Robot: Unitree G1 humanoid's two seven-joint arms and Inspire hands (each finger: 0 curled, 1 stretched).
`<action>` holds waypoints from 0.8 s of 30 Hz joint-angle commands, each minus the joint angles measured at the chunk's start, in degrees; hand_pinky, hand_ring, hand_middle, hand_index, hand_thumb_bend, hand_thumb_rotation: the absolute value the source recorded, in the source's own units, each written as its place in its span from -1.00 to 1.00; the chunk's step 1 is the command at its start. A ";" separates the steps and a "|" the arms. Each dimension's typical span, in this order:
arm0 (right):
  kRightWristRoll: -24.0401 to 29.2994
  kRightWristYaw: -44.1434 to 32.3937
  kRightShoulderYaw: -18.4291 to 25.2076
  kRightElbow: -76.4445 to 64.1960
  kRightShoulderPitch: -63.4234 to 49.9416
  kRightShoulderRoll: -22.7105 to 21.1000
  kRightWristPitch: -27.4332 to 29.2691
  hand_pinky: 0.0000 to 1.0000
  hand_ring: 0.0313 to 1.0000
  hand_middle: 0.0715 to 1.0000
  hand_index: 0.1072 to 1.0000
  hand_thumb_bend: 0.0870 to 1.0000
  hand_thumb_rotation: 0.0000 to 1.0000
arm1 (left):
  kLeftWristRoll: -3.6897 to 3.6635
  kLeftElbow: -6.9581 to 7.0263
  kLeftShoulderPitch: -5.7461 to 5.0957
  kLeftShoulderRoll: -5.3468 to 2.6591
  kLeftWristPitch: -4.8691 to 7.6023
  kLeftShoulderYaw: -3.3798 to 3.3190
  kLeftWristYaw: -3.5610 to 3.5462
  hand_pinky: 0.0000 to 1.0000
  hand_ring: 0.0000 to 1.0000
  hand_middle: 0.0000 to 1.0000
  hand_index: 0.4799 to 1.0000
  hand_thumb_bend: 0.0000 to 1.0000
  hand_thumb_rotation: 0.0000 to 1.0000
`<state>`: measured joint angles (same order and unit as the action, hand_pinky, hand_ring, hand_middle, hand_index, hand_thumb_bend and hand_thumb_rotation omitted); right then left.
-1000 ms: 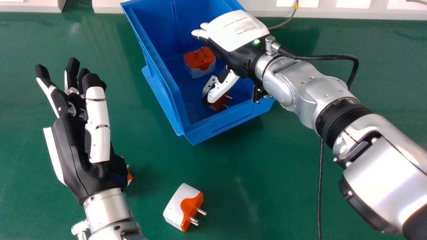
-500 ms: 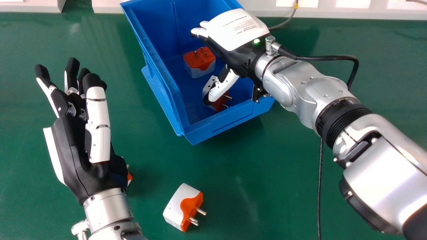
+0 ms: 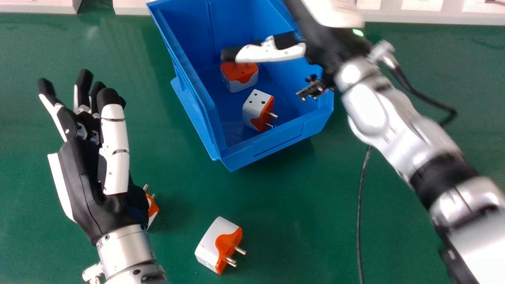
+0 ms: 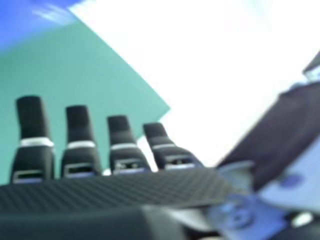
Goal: Pick all objects and put in blue box
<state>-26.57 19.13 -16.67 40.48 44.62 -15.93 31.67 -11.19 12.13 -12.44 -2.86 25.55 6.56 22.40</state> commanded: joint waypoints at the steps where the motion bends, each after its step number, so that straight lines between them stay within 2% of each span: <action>1: 7.84 -5.64 3.83 -16.36 -9.88 -1.71 1.53 0.31 0.62 0.75 0.81 0.63 0.23 | 0.69 2.31 -1.45 -6.35 0.48 0.84 0.51 0.71 0.83 0.86 0.64 -0.11 -0.03; 3: 12.69 -12.03 3.41 -26.51 -16.60 -3.50 0.40 0.31 0.63 0.75 0.80 0.71 0.13 | 0.54 2.42 -1.50 -6.08 0.34 0.89 0.40 0.71 0.83 0.86 0.64 -0.11 -0.02; 4: 15.49 -16.07 2.40 -30.33 -19.26 -4.83 0.38 0.31 0.63 0.75 0.80 0.72 0.00 | 0.31 2.44 -1.48 -6.02 0.33 0.90 0.28 0.71 0.83 0.86 0.65 -0.11 -0.02; 5: 15.73 -19.11 1.43 -33.37 -21.28 -6.44 0.34 0.30 0.61 0.73 0.78 0.69 -0.11 | 0.21 2.47 -1.41 -6.05 0.28 0.90 0.31 0.71 0.84 0.86 0.65 -0.11 -0.03; 7: 12.75 -25.04 -0.40 -38.92 -24.02 -9.99 -1.49 0.29 0.52 0.65 0.74 0.66 -0.06 | 0.22 2.42 -1.24 -6.25 0.23 0.81 0.56 0.70 0.82 0.85 0.62 -0.10 -0.06; 9: 9.79 -33.32 -2.91 -45.27 -26.40 -13.13 -7.63 0.28 0.50 0.62 0.70 0.62 0.05 | 1.00 2.36 -1.16 -5.91 0.08 0.59 0.69 0.68 0.82 0.84 0.61 -0.14 -0.02; 11: 6.25 -39.92 -5.33 -49.91 -27.59 -14.48 -13.31 0.31 0.52 0.62 0.68 0.55 -0.02 | 0.83 2.33 -1.07 -5.68 0.20 0.46 0.44 0.70 0.83 0.86 0.63 -0.17 0.03; 12: 4.39 -42.26 -6.40 -51.46 -27.88 -14.39 -15.93 0.32 0.53 0.62 0.67 0.53 -0.06 | 0.43 2.27 -1.00 -5.82 0.43 0.45 0.35 0.71 0.83 0.86 0.64 -0.18 0.04; 14: -1.05 -47.23 -10.28 -53.24 -27.71 -12.76 -22.09 0.32 0.53 0.62 0.67 0.53 -0.06 | -0.13 2.35 -1.07 -6.14 0.59 0.61 0.27 0.71 0.83 0.86 0.64 -0.18 0.04; 16: -6.38 -50.98 -14.59 -52.05 -26.42 -9.85 -27.15 0.32 0.53 0.62 0.67 0.53 -0.08 | -1.07 2.34 -1.12 -6.41 1.02 0.87 -0.13 0.71 0.84 0.86 0.63 -0.18 0.03; 17: -8.97 -51.86 -16.58 -50.33 -25.47 -8.31 -28.63 0.33 0.56 0.66 0.66 0.54 -0.23 | -1.26 2.42 -1.10 -6.54 1.04 0.96 -0.10 0.73 0.84 0.86 0.64 -0.14 -0.01; 18: -11.87 -52.39 -18.88 -47.32 -24.27 -6.33 -29.98 0.33 0.58 0.69 0.65 0.57 -0.37 | -1.00 2.57 -1.07 -6.61 0.89 1.02 0.18 0.74 0.84 0.86 0.64 -0.12 -0.06; 20: -15.98 -52.50 -22.14 -42.07 -22.40 -3.57 -31.20 0.33 0.58 0.69 0.65 0.57 -0.37 | -0.21 2.61 -1.00 -6.46 0.90 1.07 0.54 0.74 0.84 0.86 0.64 -0.12 -0.06; 24: -19.11 -52.26 -25.04 -33.80 -19.35 0.37 -32.23 0.37 0.63 0.71 0.63 0.62 -0.60 | 0.30 3.04 -1.06 -6.45 0.55 1.34 1.07 0.73 0.84 0.86 0.65 -0.13 -0.07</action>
<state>-44.67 -32.26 -40.09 3.89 24.74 -16.47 0.03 -11.70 13.11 -12.98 -2.87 25.57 7.23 23.08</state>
